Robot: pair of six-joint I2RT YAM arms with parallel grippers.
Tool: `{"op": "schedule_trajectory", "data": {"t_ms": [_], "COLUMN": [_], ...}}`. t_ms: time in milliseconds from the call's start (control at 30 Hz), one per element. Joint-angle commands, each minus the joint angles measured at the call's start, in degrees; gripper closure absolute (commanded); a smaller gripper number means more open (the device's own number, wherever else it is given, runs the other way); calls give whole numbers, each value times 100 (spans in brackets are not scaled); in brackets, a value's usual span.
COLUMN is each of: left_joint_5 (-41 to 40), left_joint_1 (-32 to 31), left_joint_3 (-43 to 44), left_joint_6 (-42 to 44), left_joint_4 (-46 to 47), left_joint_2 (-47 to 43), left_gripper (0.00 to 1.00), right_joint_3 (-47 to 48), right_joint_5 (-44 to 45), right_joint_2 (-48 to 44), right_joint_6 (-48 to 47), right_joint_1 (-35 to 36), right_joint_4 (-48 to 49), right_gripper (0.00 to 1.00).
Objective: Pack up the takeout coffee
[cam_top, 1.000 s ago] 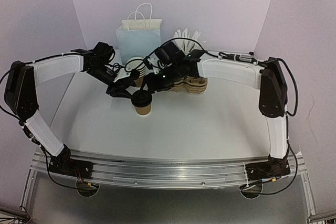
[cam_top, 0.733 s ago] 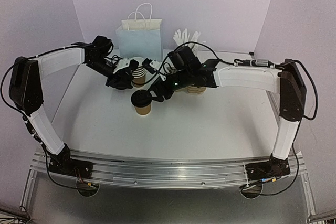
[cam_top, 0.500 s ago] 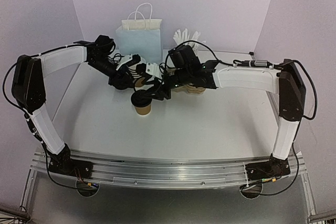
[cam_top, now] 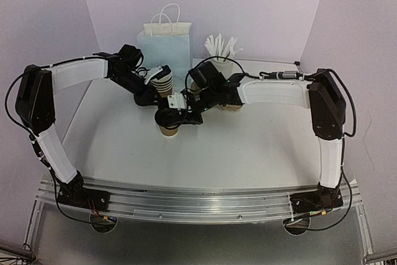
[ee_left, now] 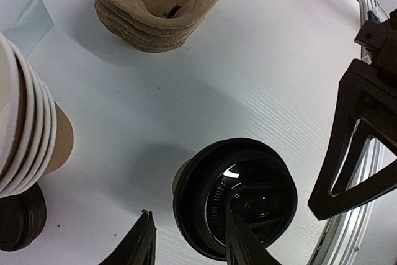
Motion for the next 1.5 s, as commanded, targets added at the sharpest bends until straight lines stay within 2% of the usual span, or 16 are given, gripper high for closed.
{"op": "schedule_trajectory", "data": {"t_ms": [0, 600, 800, 1100, 1467], "left_joint_5": [-178, -309, -333, -661, -643], "left_joint_1": [-209, -312, -366, -359, -366], "left_joint_3": [-84, -107, -247, -310, -1062], "left_joint_6": [-258, -224, -311, -704, -1316], "left_joint_4": [253, 307, 248, -191, 6], "left_joint_2": [118, 283, 300, 499, 369], "left_gripper": [62, 73, 78, 84, 84], "right_joint_3": [431, 581, 473, -2, -582], "right_joint_5": [130, 339, 428, 938, 1359], "right_joint_2": [297, 634, 651, 656, 812], "right_joint_6": [-264, -26, 14, -48, -140], "right_joint_1": [-17, -51, -61, -31, 94], "right_joint_4": [-140, -131, -140, -195, -378], "right_gripper": [67, 78, 85, 86, 87]}}
